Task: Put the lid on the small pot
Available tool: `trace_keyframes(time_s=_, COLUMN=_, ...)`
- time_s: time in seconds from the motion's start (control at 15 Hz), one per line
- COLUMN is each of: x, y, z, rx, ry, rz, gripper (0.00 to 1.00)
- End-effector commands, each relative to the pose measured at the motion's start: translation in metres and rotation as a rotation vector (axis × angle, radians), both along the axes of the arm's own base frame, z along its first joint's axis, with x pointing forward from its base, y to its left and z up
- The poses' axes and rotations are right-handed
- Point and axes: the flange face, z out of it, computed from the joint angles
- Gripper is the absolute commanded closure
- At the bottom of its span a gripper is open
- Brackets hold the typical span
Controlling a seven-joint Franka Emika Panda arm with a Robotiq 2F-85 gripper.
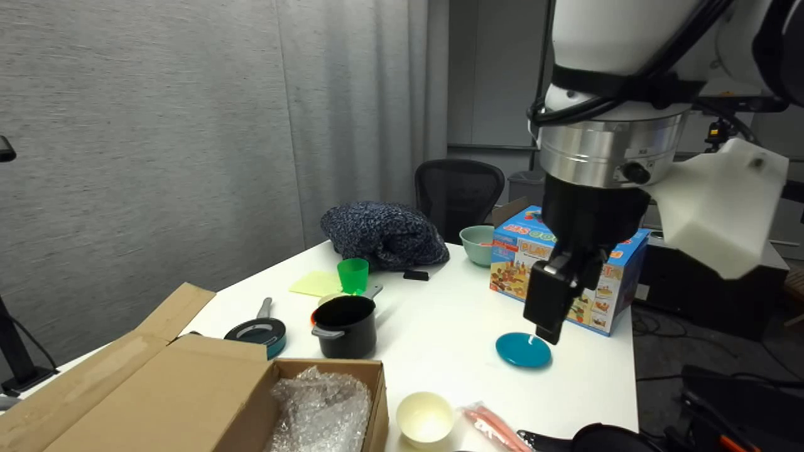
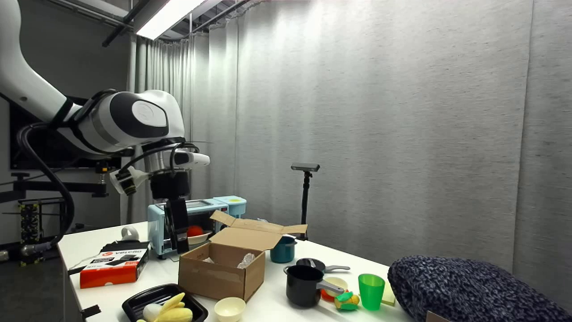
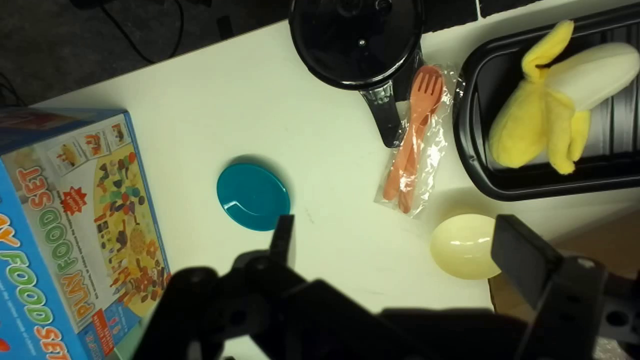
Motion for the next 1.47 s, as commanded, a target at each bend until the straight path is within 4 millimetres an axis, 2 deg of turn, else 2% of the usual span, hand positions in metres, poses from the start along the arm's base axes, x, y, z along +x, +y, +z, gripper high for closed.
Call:
trace_keyframes(time_s=0.0, x=0.000, y=0.000, z=0.000, rx=0.000, ry=0.001, rz=0.000, gripper=0.00)
trace_keyframes(time_s=0.2, x=-0.004, y=-0.001, z=-0.011, rx=0.065, ry=-0.017, rz=-0.044, gripper=0.00)
trace_keyframes(time_s=0.53, x=-0.014, y=-0.012, z=-0.057, rx=0.175, ry=0.089, rz=-0.135, gripper=0.00)
trace_keyframes(time_s=0.67, x=-0.022, y=-0.025, z=-0.072, rx=0.178, ry=0.178, rz=-0.101, gripper=0.00)
trace_keyframes(time_s=0.87, x=-0.030, y=-0.044, z=-0.091, rx=0.133, ry=0.211, rz=-0.080, gripper=0.00)
trace_keyframes(time_s=1.13, x=-0.044, y=-0.069, z=-0.129, rx=0.088, ry=0.283, rz=-0.046, gripper=0.00)
trace_keyframes(time_s=1.2, x=-0.035, y=-0.072, z=-0.134, rx=0.085, ry=0.303, rz=-0.039, gripper=0.00)
trace_keyframes(time_s=1.4, x=-0.034, y=-0.097, z=-0.148, rx=0.108, ry=0.326, rz=-0.033, gripper=0.00)
